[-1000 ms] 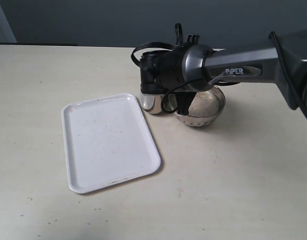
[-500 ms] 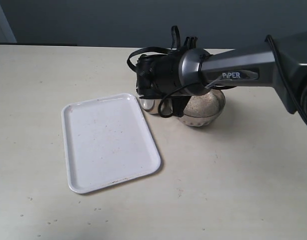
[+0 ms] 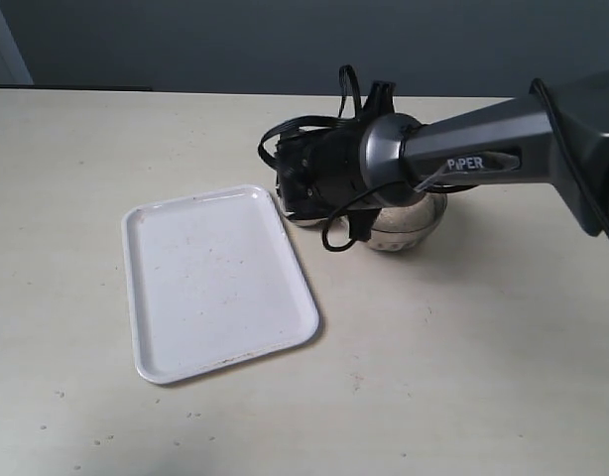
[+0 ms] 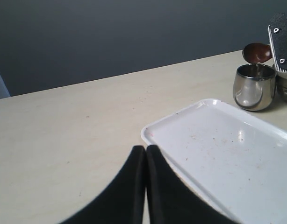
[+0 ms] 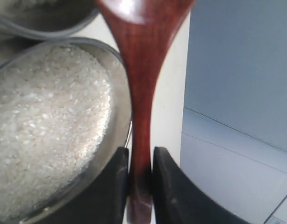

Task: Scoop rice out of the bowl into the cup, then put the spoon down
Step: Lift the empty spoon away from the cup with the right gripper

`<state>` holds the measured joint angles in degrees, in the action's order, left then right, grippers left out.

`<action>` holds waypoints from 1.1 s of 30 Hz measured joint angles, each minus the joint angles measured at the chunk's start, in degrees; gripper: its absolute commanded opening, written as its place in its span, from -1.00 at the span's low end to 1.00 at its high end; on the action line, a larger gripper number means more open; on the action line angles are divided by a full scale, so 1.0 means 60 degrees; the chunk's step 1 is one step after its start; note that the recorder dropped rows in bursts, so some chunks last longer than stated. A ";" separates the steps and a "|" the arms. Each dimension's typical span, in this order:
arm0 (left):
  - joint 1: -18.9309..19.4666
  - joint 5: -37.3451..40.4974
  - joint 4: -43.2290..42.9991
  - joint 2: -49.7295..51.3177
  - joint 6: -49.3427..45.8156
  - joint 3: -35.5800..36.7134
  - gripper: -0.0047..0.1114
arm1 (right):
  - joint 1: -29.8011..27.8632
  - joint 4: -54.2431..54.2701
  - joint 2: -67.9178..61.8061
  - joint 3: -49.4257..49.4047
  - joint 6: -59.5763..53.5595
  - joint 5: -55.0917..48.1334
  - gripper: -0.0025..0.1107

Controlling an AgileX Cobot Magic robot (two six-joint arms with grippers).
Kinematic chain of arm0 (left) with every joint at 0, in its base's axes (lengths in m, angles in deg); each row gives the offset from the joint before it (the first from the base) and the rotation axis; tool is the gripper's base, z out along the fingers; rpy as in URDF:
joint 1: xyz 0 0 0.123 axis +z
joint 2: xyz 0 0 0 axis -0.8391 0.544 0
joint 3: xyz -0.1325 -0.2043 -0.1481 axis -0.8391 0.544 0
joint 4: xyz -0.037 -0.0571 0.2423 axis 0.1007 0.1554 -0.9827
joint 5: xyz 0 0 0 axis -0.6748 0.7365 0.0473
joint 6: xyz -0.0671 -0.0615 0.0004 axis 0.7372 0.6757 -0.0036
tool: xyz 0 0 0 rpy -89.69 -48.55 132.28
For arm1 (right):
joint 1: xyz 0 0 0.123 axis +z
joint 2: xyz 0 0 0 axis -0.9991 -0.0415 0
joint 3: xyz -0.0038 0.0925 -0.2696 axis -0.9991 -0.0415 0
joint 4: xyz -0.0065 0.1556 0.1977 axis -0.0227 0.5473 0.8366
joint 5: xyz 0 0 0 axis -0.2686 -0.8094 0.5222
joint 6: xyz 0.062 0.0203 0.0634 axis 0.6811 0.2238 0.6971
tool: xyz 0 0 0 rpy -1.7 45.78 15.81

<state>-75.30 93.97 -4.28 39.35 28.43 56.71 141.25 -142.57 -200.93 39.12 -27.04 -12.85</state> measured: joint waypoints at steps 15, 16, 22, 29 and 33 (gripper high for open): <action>0.0000 0.0000 0.0000 0.0000 0.0000 0.0000 -0.91 | 0.0017 -0.0842 0.0479 -0.1191 0.0855 0.0815 -0.97; 0.0000 0.0000 0.0000 0.0000 0.0000 0.0000 -0.91 | 0.0017 -0.0902 0.0479 -0.1229 0.0885 0.0873 -0.97; 0.0000 0.0000 0.0000 0.0000 0.0000 0.0000 -0.91 | 0.0017 -0.1213 0.0479 -0.1308 0.1155 0.0991 -0.97; 0.0000 0.0000 0.0000 0.0000 0.0000 0.0000 -0.91 | 0.0017 -0.1293 0.0582 -0.1331 0.1517 0.0927 -0.97; 0.0000 0.0000 0.0000 0.0000 0.0000 0.0000 -0.91 | -0.0005 -0.1293 0.0661 -0.1331 0.1620 0.0824 -0.97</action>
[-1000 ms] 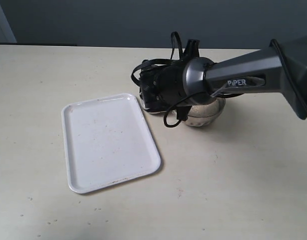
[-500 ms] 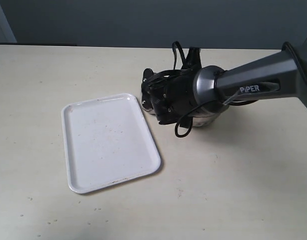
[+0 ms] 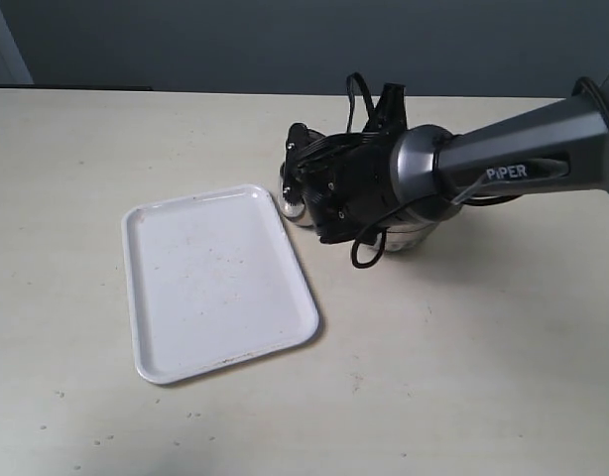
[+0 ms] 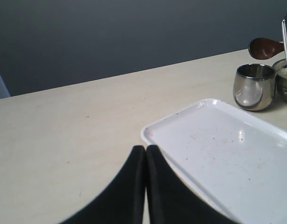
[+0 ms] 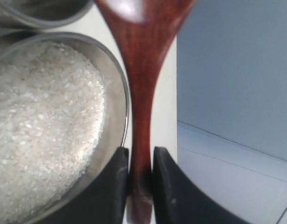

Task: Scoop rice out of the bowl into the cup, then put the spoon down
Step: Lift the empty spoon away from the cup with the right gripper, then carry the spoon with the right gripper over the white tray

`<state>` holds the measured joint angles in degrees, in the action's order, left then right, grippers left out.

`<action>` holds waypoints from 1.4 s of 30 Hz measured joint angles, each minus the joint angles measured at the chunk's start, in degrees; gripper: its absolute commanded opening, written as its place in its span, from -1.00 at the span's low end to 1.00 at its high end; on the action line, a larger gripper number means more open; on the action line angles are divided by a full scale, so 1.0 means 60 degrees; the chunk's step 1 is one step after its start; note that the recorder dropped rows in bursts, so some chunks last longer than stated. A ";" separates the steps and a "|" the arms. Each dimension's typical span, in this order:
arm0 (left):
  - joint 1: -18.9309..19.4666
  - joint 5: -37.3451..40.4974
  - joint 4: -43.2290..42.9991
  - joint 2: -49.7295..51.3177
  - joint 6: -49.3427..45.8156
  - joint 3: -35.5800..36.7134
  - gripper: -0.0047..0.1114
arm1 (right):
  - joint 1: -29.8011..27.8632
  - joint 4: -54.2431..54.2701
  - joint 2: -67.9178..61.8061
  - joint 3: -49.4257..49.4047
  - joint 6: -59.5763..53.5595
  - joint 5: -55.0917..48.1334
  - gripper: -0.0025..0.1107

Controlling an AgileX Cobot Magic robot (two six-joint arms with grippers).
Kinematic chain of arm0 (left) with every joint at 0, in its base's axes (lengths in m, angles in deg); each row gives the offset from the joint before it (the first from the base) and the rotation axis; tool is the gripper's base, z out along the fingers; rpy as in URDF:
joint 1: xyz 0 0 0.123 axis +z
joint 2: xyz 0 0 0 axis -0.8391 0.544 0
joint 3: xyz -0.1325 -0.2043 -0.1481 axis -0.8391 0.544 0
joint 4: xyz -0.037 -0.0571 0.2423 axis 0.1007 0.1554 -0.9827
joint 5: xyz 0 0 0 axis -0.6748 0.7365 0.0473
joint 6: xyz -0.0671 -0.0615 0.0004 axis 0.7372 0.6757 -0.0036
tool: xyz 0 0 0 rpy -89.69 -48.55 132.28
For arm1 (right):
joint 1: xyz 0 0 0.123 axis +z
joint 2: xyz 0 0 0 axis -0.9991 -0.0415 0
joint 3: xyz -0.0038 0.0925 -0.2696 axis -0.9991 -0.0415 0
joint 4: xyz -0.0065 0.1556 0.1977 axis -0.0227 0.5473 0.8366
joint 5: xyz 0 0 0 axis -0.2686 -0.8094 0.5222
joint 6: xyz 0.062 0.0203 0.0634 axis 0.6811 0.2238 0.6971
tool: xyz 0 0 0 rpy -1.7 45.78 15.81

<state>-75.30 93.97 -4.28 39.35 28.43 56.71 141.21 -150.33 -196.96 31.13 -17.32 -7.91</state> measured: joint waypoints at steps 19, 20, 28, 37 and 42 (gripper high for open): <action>0.0000 0.0000 0.0000 0.0000 0.0000 0.0000 -0.91 | 0.0160 0.4576 0.1778 0.0000 -0.2488 0.1442 -0.97; 0.0000 0.0000 0.0000 0.0000 0.0000 0.0000 -0.91 | 0.0189 0.5177 0.1823 0.0000 -0.2974 0.1697 -0.97; 0.0000 0.0000 0.0000 0.0000 0.0000 0.0000 -0.91 | 0.0431 0.9201 0.1838 0.0000 -0.6940 0.3435 -0.97; 0.0000 0.0000 0.0000 0.0000 0.0000 0.0000 -0.91 | 0.0652 0.9937 0.0775 0.0918 -0.7405 0.3530 -0.97; 0.0000 0.0000 0.0000 0.0000 0.0000 0.0000 -0.91 | 0.0887 1.0128 0.0084 0.1337 -0.7709 0.3470 -0.97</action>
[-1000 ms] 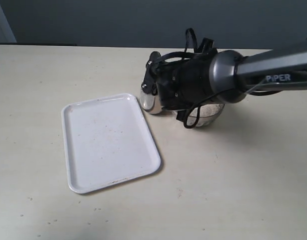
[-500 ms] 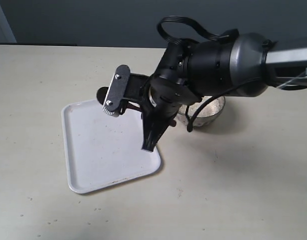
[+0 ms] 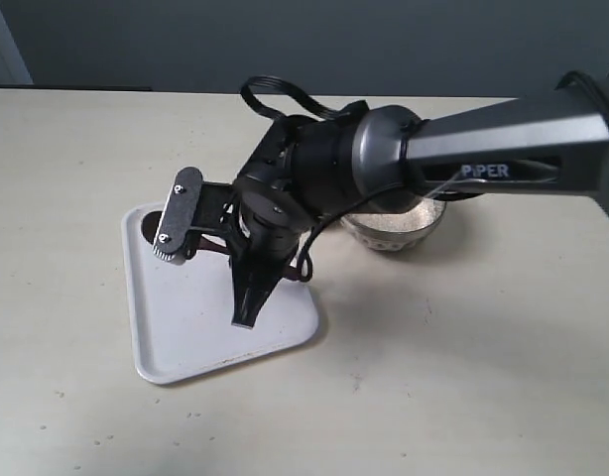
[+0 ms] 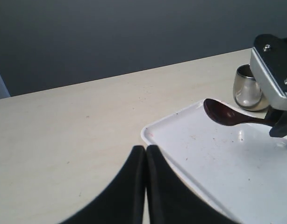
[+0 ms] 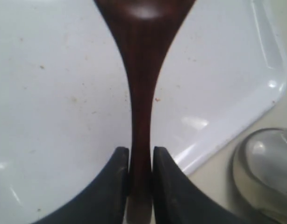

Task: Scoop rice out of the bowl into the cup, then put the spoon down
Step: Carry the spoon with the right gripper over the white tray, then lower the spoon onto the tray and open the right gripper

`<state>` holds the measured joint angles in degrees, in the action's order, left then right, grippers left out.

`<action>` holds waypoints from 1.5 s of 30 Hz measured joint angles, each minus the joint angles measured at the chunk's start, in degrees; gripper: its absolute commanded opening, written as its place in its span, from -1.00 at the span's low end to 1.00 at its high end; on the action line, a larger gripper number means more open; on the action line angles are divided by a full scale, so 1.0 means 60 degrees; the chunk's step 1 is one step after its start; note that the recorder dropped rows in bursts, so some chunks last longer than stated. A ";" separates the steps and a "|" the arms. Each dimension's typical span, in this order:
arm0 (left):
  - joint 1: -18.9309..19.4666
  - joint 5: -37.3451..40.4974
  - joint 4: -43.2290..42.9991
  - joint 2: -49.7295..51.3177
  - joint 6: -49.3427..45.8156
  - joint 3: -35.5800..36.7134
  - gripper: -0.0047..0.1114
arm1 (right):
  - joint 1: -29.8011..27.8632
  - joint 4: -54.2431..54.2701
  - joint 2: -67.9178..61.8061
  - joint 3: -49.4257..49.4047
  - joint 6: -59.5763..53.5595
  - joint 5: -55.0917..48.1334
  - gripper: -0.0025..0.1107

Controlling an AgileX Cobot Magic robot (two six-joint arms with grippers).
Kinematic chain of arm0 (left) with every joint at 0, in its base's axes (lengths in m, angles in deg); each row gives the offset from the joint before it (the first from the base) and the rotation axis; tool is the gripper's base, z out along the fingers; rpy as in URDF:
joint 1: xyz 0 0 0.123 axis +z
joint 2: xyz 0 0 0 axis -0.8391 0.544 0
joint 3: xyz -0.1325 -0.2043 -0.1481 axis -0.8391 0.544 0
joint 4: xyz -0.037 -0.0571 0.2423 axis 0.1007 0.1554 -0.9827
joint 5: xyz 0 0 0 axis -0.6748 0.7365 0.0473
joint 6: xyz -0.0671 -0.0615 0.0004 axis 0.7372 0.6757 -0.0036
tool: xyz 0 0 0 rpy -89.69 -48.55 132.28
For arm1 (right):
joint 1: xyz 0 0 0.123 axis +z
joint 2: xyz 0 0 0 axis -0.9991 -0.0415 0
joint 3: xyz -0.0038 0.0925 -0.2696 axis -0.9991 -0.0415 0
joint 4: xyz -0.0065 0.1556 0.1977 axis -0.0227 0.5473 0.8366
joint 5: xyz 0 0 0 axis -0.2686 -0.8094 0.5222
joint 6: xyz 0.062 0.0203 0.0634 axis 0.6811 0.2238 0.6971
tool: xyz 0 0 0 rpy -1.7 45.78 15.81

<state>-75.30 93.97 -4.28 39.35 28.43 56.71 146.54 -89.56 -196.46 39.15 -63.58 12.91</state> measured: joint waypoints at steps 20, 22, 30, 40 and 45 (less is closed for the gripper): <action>0.0000 0.0000 0.0000 0.0000 0.0000 0.0000 -0.91 | 0.0077 0.0433 -0.0744 0.0685 -0.0098 -0.0600 -0.97; 0.0000 0.0000 0.0000 0.0000 0.0000 0.0000 -0.91 | 0.0077 0.0467 -0.0744 0.0828 -0.0098 -0.0597 -0.97; 0.0000 0.0000 0.0000 0.0000 0.0000 0.0000 -0.91 | 0.0077 0.0556 -0.0744 0.1019 -0.0098 -0.0812 -0.97; 0.0000 0.0000 0.0000 0.0000 0.0000 0.0000 -0.91 | 0.0077 0.0556 -0.0744 0.1019 -0.0098 -0.1002 -0.46; 0.0000 0.0000 0.0000 0.0000 0.0000 0.0000 -0.91 | 0.0077 0.0556 -0.0744 0.1019 0.0007 -0.1002 0.14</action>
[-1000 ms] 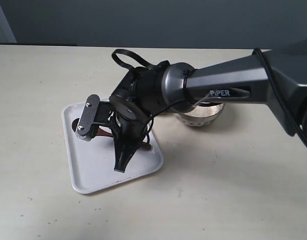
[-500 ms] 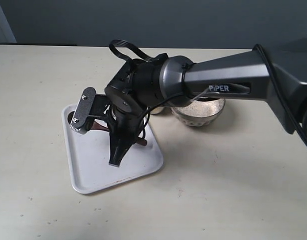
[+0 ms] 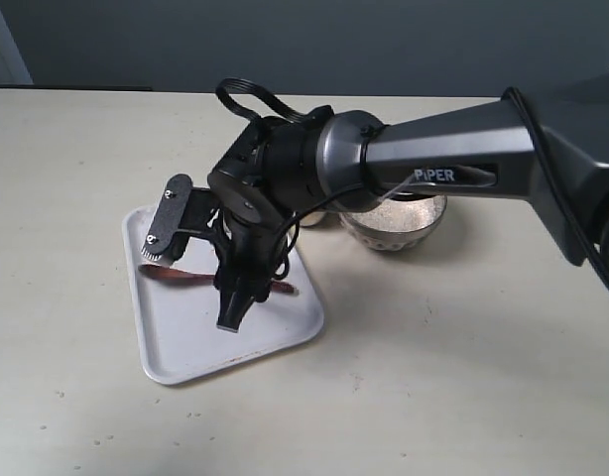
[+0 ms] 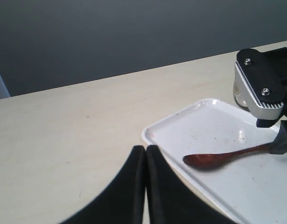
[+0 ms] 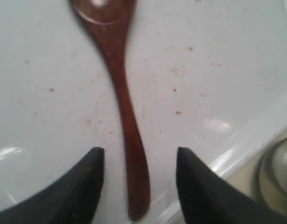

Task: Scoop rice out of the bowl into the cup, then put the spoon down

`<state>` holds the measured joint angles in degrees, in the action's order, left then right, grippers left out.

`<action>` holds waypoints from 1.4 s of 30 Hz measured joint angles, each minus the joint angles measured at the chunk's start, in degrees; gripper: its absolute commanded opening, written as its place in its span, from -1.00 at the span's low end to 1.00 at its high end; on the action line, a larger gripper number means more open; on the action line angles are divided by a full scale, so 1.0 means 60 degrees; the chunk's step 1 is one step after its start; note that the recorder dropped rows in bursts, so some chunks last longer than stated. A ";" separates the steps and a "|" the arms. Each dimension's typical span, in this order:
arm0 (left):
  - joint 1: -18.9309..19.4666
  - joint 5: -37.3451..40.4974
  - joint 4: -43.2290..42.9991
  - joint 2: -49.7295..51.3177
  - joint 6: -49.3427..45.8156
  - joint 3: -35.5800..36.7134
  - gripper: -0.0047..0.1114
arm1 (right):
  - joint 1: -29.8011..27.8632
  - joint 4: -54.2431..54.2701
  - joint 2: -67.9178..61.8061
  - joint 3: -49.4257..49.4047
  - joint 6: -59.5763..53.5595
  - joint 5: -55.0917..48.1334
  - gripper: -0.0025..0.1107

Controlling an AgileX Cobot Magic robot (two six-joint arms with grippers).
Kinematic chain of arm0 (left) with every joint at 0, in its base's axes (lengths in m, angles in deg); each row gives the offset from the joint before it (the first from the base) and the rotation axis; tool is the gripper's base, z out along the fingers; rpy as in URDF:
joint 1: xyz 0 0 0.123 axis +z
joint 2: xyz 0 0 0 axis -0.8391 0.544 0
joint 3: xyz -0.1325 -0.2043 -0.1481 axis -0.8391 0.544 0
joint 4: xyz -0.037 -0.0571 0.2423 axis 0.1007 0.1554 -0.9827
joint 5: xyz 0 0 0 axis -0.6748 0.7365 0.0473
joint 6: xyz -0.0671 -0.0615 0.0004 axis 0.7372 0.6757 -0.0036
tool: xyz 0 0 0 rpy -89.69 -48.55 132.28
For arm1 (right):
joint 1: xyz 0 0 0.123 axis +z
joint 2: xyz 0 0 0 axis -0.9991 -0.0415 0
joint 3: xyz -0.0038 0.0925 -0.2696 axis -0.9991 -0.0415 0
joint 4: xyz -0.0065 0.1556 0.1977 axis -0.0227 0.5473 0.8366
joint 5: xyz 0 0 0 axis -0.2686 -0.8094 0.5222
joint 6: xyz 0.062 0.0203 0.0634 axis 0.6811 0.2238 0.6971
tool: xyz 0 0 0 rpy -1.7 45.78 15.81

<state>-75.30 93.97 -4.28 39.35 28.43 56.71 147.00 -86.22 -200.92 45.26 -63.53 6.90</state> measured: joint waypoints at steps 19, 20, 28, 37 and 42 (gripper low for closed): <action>0.0000 0.0000 0.0000 0.0000 0.0000 0.0000 -0.91 | 0.0000 -0.1355 0.2475 0.0000 0.1033 -0.2308 -0.96; 0.0000 0.0000 0.0000 0.0000 0.0000 0.0000 -0.91 | -0.0021 -0.1494 0.2746 0.0000 0.1170 -0.2486 -0.96; 0.0000 0.0000 0.0000 0.0000 0.0000 0.0000 -0.91 | -0.1430 -0.1876 0.4192 0.0000 0.1865 -0.4026 -0.96; 0.0000 0.0000 0.0000 0.0000 0.0000 0.0000 -0.91 | -0.2689 -0.1551 0.6148 -0.1571 0.2251 -0.3991 -0.96; 0.0000 0.0000 0.0000 0.0000 0.0000 0.0000 -0.91 | -0.2730 -0.1713 0.7898 -0.2841 0.2931 -0.3638 -0.96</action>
<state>-75.30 93.97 -4.28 39.35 28.43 56.71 130.62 -96.50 -153.53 28.22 -45.95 -14.92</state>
